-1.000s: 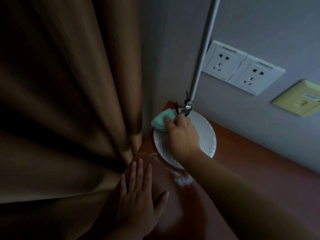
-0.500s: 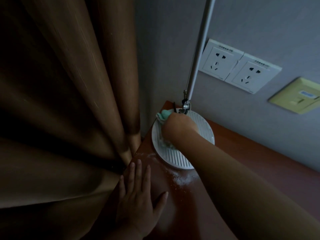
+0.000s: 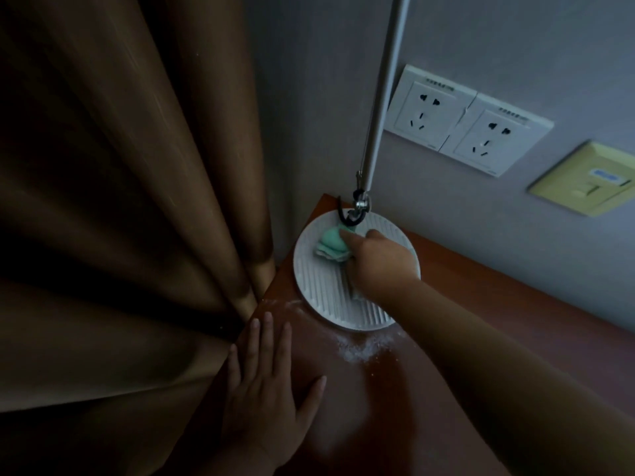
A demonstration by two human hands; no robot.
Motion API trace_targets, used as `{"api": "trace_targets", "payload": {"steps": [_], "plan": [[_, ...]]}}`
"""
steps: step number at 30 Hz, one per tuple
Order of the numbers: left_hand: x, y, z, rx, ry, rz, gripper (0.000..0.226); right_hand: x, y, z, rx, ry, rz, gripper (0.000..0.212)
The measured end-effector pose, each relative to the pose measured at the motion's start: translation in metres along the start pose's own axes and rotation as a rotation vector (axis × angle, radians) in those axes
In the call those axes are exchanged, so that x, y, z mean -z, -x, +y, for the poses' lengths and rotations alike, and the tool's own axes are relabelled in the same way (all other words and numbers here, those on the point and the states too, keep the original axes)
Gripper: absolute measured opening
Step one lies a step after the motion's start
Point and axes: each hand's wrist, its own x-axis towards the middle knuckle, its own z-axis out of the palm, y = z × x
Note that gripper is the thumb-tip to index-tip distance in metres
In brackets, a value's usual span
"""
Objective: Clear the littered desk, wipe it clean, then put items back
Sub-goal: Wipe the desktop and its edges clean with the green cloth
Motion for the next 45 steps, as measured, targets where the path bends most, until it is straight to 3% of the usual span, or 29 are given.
{"api": "trace_targets", "payload": {"steps": [3, 5, 8, 11, 15, 20, 24, 26, 28, 30, 32, 34, 37, 40, 43, 45], "plan": [[-0.001, 0.001, 0.0, -0.002, -0.012, -0.007, 0.081, 0.006, 0.005, 0.029, -0.047, 0.053, -0.017, 0.047], [-0.001, 0.001, 0.0, 0.004, -0.004, -0.012, 0.081, 0.019, 0.002, 0.046, -0.101, -0.038, -0.01, 0.04], [-0.001, 0.0, 0.001, 0.022, -0.006, -0.043, 0.082, 0.037, -0.017, 0.069, -0.087, -0.21, 0.164, 0.033], [0.0, 0.001, 0.001, 0.023, -0.017, -0.042, 0.082, 0.036, -0.041, 0.076, -0.003, -0.115, 0.29, 0.043], [0.0, 0.001, 0.0, 0.021, -0.03, -0.033, 0.081, 0.008, -0.054, 0.058, -0.111, 0.012, 0.176, 0.046], [-0.004, 0.001, 0.0, -0.011, -0.043, 0.015, 0.084, -0.004, -0.013, 0.053, 0.096, 0.163, 0.171, 0.043], [-0.001, 0.001, 0.0, 0.018, -0.039, -0.01, 0.083, -0.007, 0.042, 0.054, 0.299, -0.034, -0.026, 0.057], [0.0, 0.003, 0.0, 0.02, -0.036, -0.021, 0.081, -0.001, 0.057, 0.061, 0.368, -0.066, -0.217, 0.044], [0.001, 0.003, 0.001, 0.013, -0.044, -0.016, 0.081, 0.016, 0.051, 0.067, 0.272, -0.203, -0.269, 0.029], [0.002, 0.003, 0.002, 0.007, -0.061, -0.004, 0.081, 0.025, 0.028, 0.077, 0.147, -0.302, -0.095, 0.03], [0.002, 0.003, 0.001, 0.005, -0.064, 0.005, 0.083, 0.018, 0.005, 0.081, 0.056, -0.233, 0.143, 0.037], [0.003, 0.002, 0.002, 0.004, -0.06, 0.003, 0.083, -0.001, -0.003, 0.076, -0.058, -0.147, 0.204, 0.043], [0.002, 0.001, 0.002, 0.009, -0.063, 0.007, 0.083, -0.028, 0.018, 0.056, -0.03, -0.063, 0.221, 0.056], [0.001, 0.001, 0.002, 0.018, -0.06, -0.002, 0.083, -0.036, 0.057, 0.049, 0.135, -0.191, 0.24, 0.066], [0.001, 0.001, 0.002, 0.023, -0.057, -0.01, 0.082, -0.045, 0.083, 0.059, 0.261, -0.422, 0.117, 0.043], [0.001, 0.001, 0.003, 0.014, -0.065, -0.024, 0.081, -0.035, 0.087, 0.067, 0.189, -0.72, -0.023, 0.028]]}}
